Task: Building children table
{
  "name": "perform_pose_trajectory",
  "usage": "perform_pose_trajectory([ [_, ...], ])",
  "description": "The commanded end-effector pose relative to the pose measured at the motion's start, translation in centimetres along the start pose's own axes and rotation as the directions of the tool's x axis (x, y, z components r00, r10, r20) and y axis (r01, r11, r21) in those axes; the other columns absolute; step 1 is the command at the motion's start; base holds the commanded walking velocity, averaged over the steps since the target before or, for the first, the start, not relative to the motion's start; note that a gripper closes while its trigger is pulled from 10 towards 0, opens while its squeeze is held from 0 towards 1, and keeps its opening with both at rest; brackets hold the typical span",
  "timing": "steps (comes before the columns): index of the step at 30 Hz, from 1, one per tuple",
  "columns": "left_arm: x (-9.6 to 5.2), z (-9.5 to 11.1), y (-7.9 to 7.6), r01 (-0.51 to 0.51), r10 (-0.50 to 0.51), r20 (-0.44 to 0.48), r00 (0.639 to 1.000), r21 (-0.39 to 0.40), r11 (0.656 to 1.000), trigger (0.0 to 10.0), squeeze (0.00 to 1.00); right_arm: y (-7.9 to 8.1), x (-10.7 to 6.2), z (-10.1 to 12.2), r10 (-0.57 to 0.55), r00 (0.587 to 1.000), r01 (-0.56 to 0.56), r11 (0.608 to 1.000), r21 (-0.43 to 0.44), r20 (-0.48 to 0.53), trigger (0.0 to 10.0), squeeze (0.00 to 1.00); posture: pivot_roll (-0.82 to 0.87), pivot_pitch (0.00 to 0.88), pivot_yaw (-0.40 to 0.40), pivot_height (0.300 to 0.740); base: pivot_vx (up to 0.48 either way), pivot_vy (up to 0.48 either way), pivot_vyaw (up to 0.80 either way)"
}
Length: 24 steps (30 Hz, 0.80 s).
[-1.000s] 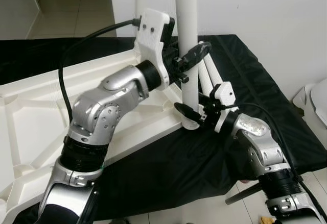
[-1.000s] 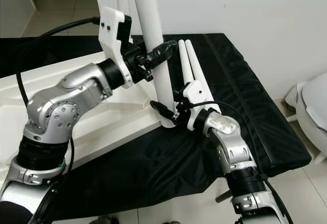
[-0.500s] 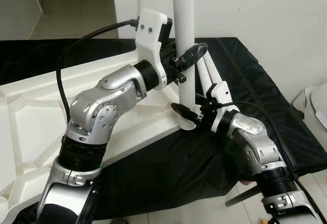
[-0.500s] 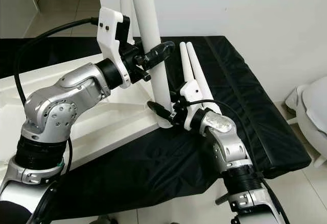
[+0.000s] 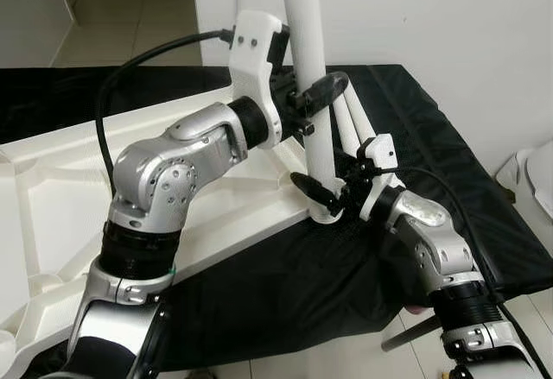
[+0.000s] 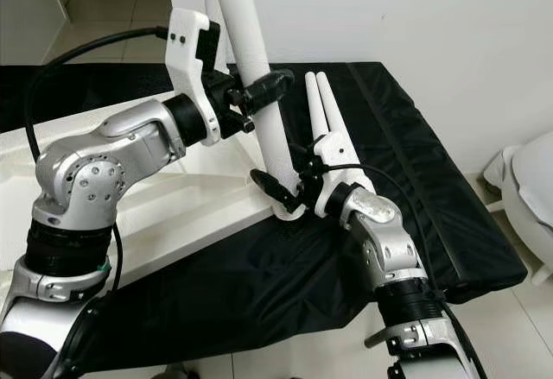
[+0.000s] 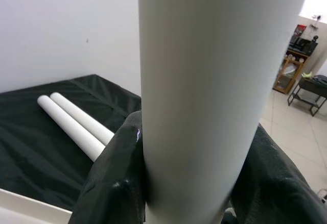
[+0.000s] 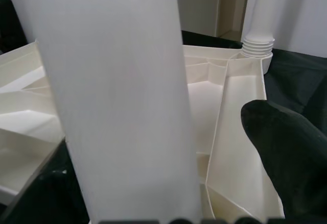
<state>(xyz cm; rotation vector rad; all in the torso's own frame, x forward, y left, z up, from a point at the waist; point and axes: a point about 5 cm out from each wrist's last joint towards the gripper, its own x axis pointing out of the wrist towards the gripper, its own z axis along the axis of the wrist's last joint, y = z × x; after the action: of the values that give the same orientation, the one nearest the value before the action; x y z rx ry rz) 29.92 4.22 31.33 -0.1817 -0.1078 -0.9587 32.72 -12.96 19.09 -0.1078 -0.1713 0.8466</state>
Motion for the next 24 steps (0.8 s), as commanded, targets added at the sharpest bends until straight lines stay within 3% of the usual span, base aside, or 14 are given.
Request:
perform_pose_trajectory([
  [1, 0.4, -0.3, -0.6, 0.029, -0.030, -0.046, 0.999, -0.015, 0.999, 10.0, 0.00, -0.7, 0.0, 1.0, -0.049, 0.998, 0.049, 0.999, -0.002, 0.037, 10.0, 1.00, 0.02, 0.054, -0.044, 0.740, 0.000, 0.000, 0.00],
  [6, 0.8, -0.1, -0.5, -0.005, 0.006, -0.073, 0.997, 0.004, 1.000, 10.0, 0.00, -0.8, 0.4, 1.4, -0.104, 0.993, 0.105, 0.994, -0.025, 0.050, 10.0, 1.00, 0.02, 0.065, -0.042, 0.740, 0.000, 0.000, 0.00],
  [7, 1.0, 0.1, -0.4, -0.028, 0.029, -0.078, 0.997, 0.015, 1.000, 10.0, 0.00, -0.8, 0.7, 1.5, -0.124, 0.991, 0.125, 0.992, -0.030, 0.045, 10.0, 0.00, 0.02, 0.073, -0.037, 0.740, 0.000, 0.000, 0.00],
  [11, 1.2, 0.2, -0.3, -0.045, 0.046, -0.080, 0.996, 0.021, 0.999, 10.0, 0.00, -0.7, 1.0, 1.6, -0.135, 0.990, 0.137, 0.990, -0.032, 0.045, 10.0, 0.00, 0.02, 0.080, -0.035, 0.740, 0.000, 0.000, 0.00],
  [15, 2.2, 0.8, 0.5, -0.204, 0.216, -0.117, 0.969, 0.110, 0.973, 10.0, 0.00, 0.5, 2.6, 1.9, -0.174, 0.984, 0.175, 0.984, -0.018, 0.030, 10.0, 0.00, 0.02, 0.097, -0.032, 0.740, 0.000, 0.000, 0.00],
  [24, 3.1, 1.7, 1.4, -0.314, 0.329, -0.089, 0.940, 0.148, 0.938, 10.0, 0.00, 1.6, 4.3, 2.4, -0.265, 0.963, 0.265, 0.964, 0.004, 0.049, 10.0, 0.00, 0.01, 0.100, -0.027, 0.740, 0.000, 0.000, 0.00],
])
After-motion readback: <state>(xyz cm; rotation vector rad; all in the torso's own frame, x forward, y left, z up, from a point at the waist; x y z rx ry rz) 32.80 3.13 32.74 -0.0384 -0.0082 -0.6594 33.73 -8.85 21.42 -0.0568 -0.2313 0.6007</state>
